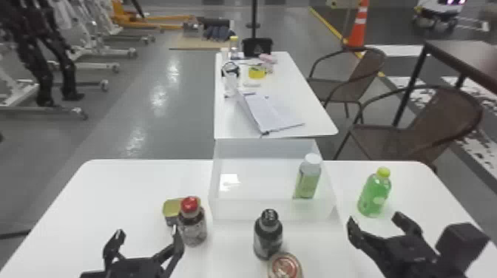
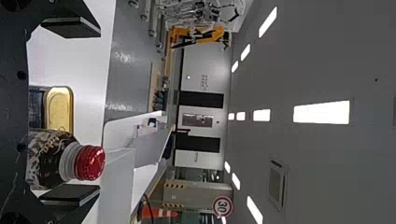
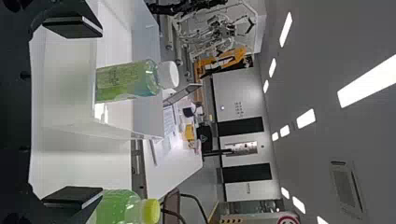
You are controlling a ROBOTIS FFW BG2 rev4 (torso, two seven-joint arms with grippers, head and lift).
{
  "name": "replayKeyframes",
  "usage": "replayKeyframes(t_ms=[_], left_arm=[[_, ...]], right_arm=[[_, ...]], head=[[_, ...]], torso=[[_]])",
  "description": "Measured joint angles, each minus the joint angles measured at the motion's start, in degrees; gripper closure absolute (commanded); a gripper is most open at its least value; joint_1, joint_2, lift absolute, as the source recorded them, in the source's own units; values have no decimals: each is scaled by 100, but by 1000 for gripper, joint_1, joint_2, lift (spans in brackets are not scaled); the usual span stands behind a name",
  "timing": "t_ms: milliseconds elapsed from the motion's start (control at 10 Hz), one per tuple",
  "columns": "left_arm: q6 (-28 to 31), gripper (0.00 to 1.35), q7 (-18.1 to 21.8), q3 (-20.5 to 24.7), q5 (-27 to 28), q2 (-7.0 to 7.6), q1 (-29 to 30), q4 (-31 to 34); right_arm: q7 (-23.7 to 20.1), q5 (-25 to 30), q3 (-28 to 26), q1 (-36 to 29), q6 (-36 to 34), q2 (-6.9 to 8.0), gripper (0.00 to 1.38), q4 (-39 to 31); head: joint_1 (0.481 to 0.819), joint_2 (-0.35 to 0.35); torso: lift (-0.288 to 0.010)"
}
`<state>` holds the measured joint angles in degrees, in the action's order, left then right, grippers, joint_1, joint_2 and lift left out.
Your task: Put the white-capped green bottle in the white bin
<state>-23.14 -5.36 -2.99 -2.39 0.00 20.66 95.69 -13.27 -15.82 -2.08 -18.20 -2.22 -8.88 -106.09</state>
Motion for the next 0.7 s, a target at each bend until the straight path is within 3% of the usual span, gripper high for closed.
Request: replayKeyframes(t_ms=[700], left_arm=[[51, 125, 0, -7, 70, 0, 30, 19]], right_arm=[[0, 235, -4, -534, 84, 8, 107, -102]], head=[[549, 0]], torso=[[-100]])
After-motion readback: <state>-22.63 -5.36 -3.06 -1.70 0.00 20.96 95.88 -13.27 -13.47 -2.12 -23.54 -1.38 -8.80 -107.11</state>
